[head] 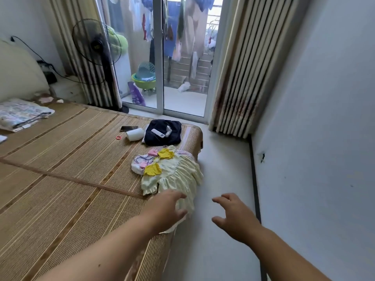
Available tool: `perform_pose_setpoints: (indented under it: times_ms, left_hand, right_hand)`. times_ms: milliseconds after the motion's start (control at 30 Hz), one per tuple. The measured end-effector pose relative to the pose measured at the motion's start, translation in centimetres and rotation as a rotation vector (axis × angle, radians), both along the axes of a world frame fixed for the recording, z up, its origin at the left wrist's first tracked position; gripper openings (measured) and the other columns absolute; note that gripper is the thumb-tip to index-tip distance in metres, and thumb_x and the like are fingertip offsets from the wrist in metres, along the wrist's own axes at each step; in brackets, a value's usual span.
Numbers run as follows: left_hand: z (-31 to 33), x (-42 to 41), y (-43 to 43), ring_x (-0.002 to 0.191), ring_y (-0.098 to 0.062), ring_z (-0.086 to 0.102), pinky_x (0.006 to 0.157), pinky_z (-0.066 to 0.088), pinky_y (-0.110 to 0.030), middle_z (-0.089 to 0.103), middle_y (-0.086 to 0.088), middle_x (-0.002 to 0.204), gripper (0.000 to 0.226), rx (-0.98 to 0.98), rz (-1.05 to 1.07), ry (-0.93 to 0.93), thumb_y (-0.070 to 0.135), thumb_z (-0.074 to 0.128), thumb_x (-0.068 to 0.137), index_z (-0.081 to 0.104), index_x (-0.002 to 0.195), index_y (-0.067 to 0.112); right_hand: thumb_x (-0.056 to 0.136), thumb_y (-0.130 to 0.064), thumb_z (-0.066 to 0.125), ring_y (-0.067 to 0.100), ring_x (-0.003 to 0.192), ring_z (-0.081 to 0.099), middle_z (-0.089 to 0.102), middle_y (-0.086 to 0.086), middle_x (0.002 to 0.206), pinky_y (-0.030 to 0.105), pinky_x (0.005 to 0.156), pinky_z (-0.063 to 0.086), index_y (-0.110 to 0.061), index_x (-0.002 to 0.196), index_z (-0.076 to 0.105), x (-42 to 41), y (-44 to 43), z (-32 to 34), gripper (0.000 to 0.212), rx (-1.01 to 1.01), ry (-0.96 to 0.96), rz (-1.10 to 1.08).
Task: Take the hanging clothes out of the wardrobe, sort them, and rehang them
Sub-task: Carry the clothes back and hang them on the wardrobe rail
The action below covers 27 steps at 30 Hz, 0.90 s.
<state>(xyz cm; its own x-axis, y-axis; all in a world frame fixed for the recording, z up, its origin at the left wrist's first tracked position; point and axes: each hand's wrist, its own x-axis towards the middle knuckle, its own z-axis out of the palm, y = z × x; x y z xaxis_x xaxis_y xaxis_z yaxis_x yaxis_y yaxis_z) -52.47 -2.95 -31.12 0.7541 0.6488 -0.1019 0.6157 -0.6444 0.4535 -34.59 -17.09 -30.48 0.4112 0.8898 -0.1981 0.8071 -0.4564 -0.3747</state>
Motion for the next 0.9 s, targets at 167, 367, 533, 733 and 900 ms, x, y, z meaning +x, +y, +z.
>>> perform_pose_setpoints:
  times_ms: [167,367,533,733,900]
  left_hand:
    - [-2.4,5.4,7.3,0.117,-0.008,0.050,0.096,0.043,-0.028,0.051,0.013,0.131,0.047,-0.042,0.078,0.035,0.050,0.057,0.083,0.050,0.128,0.038]
    - [-4.5,14.4,18.0,0.124,-0.010,0.046,0.099,0.038,-0.028,0.050,0.009,0.135,0.049,-0.054,0.307,0.033,0.048,0.057,0.084,0.049,0.131,0.035]
    - [-5.8,19.1,23.9,0.123,-0.009,0.047,0.097,0.040,-0.027,0.048,0.012,0.136,0.051,-0.113,0.490,0.017,0.054,0.056,0.082,0.049,0.130,0.038]
    - [-9.9,18.5,30.9,0.123,-0.012,0.047,0.101,0.039,-0.024,0.052,0.007,0.134,0.052,-0.215,0.702,0.020,0.046,0.059,0.080,0.053,0.129,0.034]
    - [-14.0,17.8,36.6,0.125,-0.014,0.046,0.097,0.037,-0.022,0.051,0.003,0.135,0.052,-0.300,0.807,0.038,0.046,0.062,0.080,0.052,0.130,0.033]
  right_hand:
    - [0.084,-0.047,0.059,0.013,0.126,0.042,0.034,-0.007,0.143,0.036,0.107,0.036,-0.037,0.138,0.040,8.2,8.6,-2.3,0.058,-0.046,0.007,0.067]
    - [0.083,-0.050,0.061,0.015,0.123,0.045,0.039,-0.007,0.139,0.035,0.103,0.041,-0.037,0.135,0.044,20.0,24.0,-3.0,0.057,-0.064,-0.032,0.284]
    - [0.082,-0.049,0.061,0.016,0.125,0.044,0.037,-0.006,0.141,0.033,0.102,0.041,-0.037,0.136,0.044,24.4,35.5,-2.9,0.057,-0.086,-0.065,0.515]
    - [0.081,-0.052,0.060,0.012,0.123,0.044,0.042,-0.009,0.137,0.031,0.099,0.042,-0.040,0.134,0.043,24.3,46.6,-7.5,0.057,-0.137,-0.104,0.728]
    - [0.084,-0.049,0.058,0.015,0.124,0.045,0.037,-0.007,0.141,0.031,0.098,0.043,-0.039,0.137,0.039,24.0,55.1,-12.4,0.058,-0.239,-0.092,0.812]
